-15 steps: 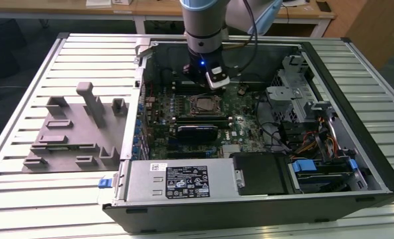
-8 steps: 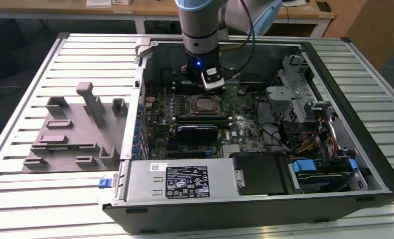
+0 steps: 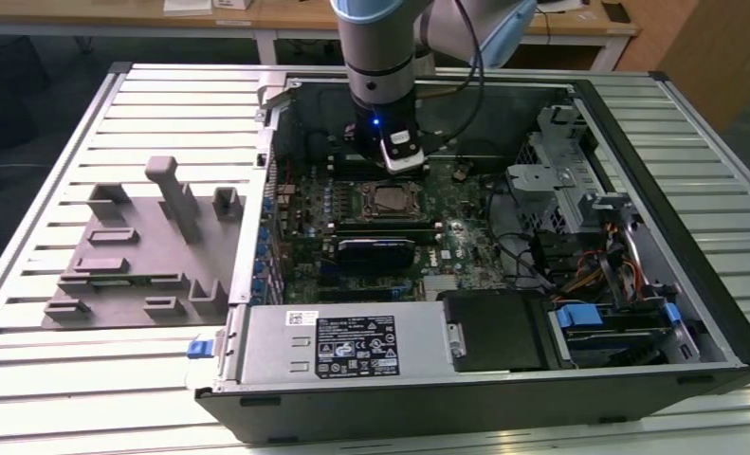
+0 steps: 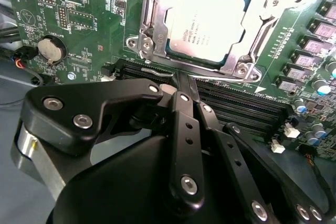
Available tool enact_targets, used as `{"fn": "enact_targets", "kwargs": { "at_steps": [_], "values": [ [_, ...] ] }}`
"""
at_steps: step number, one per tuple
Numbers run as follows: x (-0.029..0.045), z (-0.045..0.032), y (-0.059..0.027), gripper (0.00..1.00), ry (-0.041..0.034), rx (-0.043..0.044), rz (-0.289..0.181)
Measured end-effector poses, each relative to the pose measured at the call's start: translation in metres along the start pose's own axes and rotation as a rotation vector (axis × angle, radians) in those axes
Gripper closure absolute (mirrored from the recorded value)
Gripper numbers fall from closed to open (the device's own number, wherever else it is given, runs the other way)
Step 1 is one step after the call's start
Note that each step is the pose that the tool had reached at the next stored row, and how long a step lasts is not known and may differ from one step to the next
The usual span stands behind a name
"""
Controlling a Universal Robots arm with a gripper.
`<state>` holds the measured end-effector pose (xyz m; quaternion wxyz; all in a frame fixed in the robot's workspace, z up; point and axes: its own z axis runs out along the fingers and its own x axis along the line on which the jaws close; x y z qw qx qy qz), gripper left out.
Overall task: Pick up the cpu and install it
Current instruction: 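Install the first cpu locking lever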
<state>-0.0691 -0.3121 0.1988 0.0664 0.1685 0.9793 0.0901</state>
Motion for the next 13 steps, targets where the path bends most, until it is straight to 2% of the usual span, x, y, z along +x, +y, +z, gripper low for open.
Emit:
{"fn": "enact_targets", "kwargs": {
  "at_steps": [13],
  "values": [
    [-0.0016, 0.003, 0.0001, 0.89, -0.0028, 0.0065, -0.001]
  ]
}}
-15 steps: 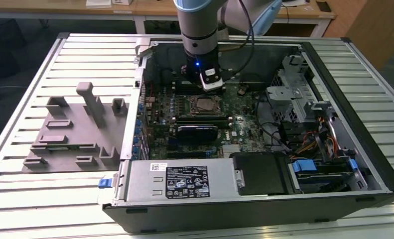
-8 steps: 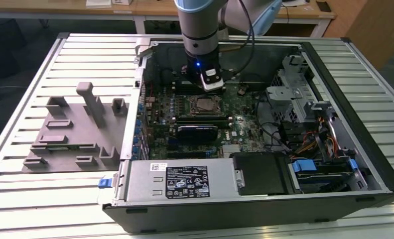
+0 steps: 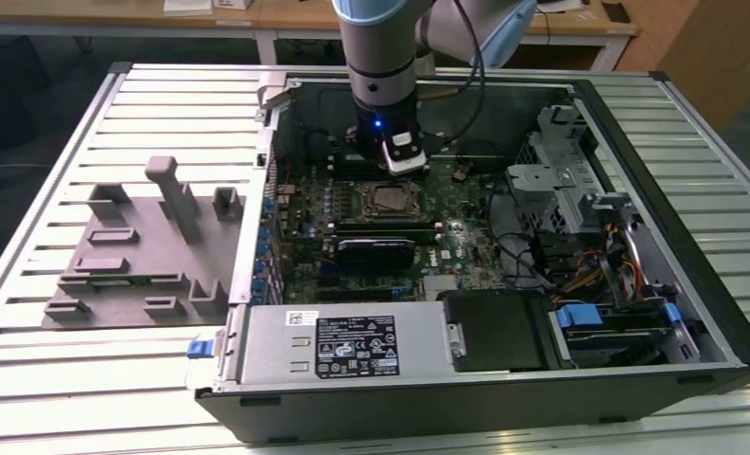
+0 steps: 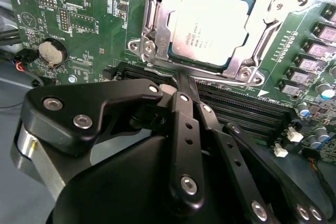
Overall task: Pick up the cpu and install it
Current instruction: 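Install the first cpu locking lever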
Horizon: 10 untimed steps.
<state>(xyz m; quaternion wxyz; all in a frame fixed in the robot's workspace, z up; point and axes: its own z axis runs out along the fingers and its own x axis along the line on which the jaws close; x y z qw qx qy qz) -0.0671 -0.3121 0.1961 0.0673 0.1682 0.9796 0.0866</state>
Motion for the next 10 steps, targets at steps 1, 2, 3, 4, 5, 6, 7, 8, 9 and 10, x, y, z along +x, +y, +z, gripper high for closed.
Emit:
{"fn": "enact_targets", "kwargs": {
  "at_steps": [1, 2, 3, 4, 5, 6, 7, 8, 9, 10],
  "values": [
    [0.0, 0.0002, 0.0, 0.89, -0.0004, 0.0009, 0.0],
    [0.0, 0.0003, -0.0001, 0.89, -0.0009, 0.0018, 0.0],
    [0.0001, 0.0005, -0.0002, 0.89, -0.0013, 0.0027, -0.001],
    [0.0, 0.0006, -0.0003, 0.89, -0.0019, 0.0039, -0.001],
    [0.0, 0.0007, -0.0003, 0.89, -0.0023, 0.0051, -0.001],
    [0.0, 0.0009, -0.0004, 0.89, -0.0029, 0.0062, -0.001],
    [0.0, 0.001, -0.0005, 0.89, -0.0033, 0.0073, -0.001],
    [0.0, 0.0011, -0.0006, 0.89, -0.0038, 0.0084, -0.002],
    [0.0, 0.0012, -0.0007, 0.89, -0.0042, 0.0095, -0.002],
    [0.0, 0.0013, -0.0008, 0.89, -0.0046, 0.0106, -0.002]
  ]
}}
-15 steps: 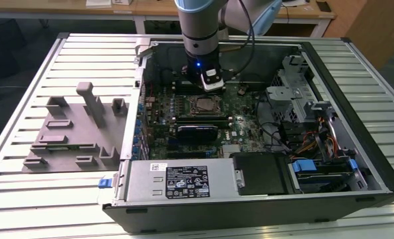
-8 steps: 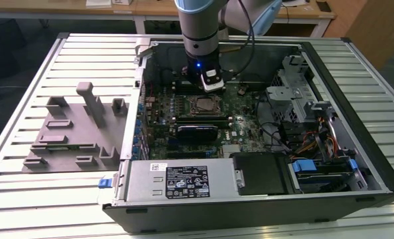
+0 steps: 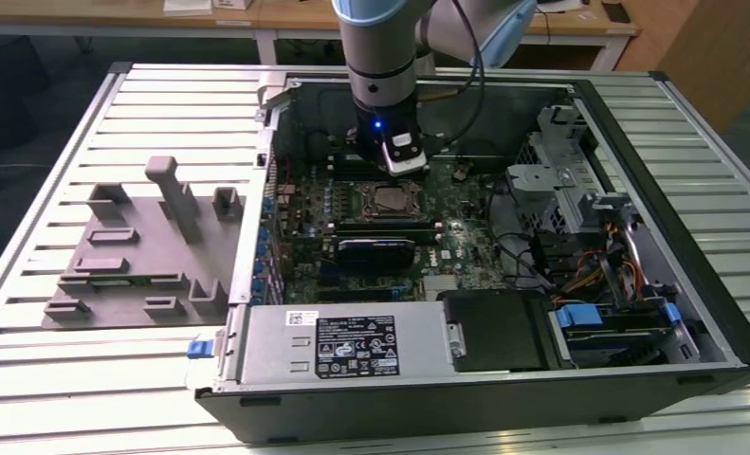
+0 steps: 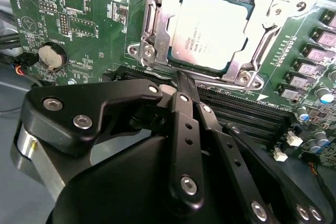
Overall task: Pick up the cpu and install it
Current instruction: 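Install the first cpu locking lever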
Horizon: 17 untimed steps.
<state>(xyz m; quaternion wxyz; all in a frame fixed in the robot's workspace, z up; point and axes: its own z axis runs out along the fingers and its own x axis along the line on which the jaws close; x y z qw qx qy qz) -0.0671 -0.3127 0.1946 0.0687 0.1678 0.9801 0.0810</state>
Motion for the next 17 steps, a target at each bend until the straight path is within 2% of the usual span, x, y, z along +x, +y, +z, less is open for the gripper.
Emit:
{"fn": "enact_targets", "kwargs": {
  "at_steps": [9, 17],
  "values": [
    [-0.0001, -0.0003, 0.0, 0.89, -0.0013, 0.0031, -0.001],
    [-0.0011, -0.0095, 0.0018, 0.89, -0.0008, 0.0018, 0.0]
  ]
}}
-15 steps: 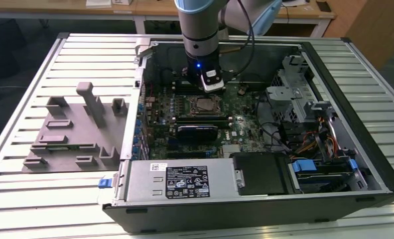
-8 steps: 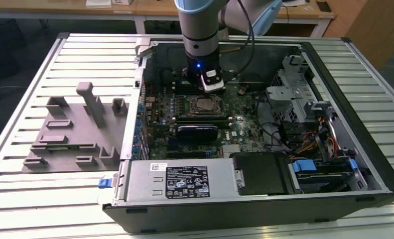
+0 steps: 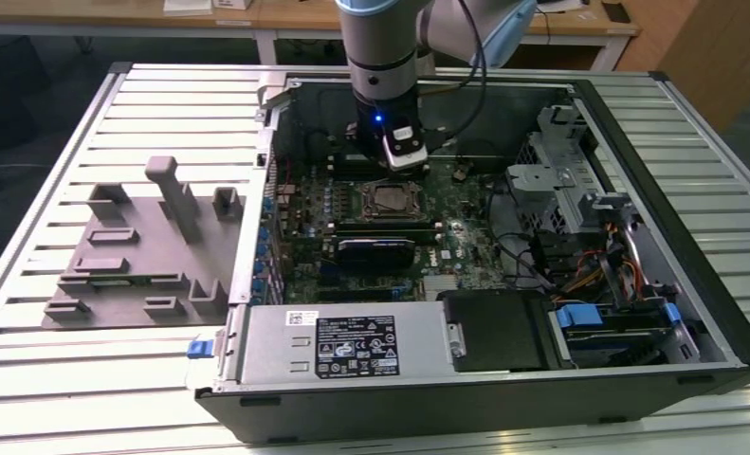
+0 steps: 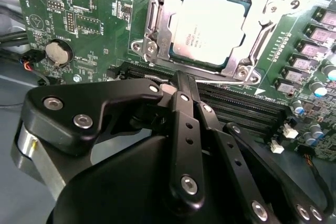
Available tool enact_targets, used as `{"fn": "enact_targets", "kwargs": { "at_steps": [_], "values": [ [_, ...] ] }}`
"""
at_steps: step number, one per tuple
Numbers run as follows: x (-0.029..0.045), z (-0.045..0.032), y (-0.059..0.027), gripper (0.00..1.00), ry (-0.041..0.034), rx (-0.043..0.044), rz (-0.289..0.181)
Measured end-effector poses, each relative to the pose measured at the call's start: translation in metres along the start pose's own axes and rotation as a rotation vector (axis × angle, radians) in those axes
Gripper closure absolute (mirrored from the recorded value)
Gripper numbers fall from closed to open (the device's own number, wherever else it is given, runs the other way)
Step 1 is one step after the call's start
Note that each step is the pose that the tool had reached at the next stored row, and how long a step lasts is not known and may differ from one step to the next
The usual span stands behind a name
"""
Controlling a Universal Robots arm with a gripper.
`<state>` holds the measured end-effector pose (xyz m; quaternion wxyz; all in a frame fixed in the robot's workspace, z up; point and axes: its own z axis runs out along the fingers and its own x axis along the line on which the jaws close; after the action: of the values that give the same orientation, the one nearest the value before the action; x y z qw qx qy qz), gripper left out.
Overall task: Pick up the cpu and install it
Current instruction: 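Install the first cpu locking lever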
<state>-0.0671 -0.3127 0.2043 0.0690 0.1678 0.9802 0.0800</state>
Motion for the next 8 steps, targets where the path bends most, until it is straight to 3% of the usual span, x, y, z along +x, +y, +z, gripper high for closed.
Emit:
{"fn": "enact_targets", "kwargs": {
  "at_steps": [3, 8],
  "values": [
    [0.0, 0.0, 0.0, 0.89, -0.0015, -0.0006, 0.0],
    [0.0001, 0.0002, 0.0002, 0.89, -0.0112, -0.0039, -0.002]
  ]
}}
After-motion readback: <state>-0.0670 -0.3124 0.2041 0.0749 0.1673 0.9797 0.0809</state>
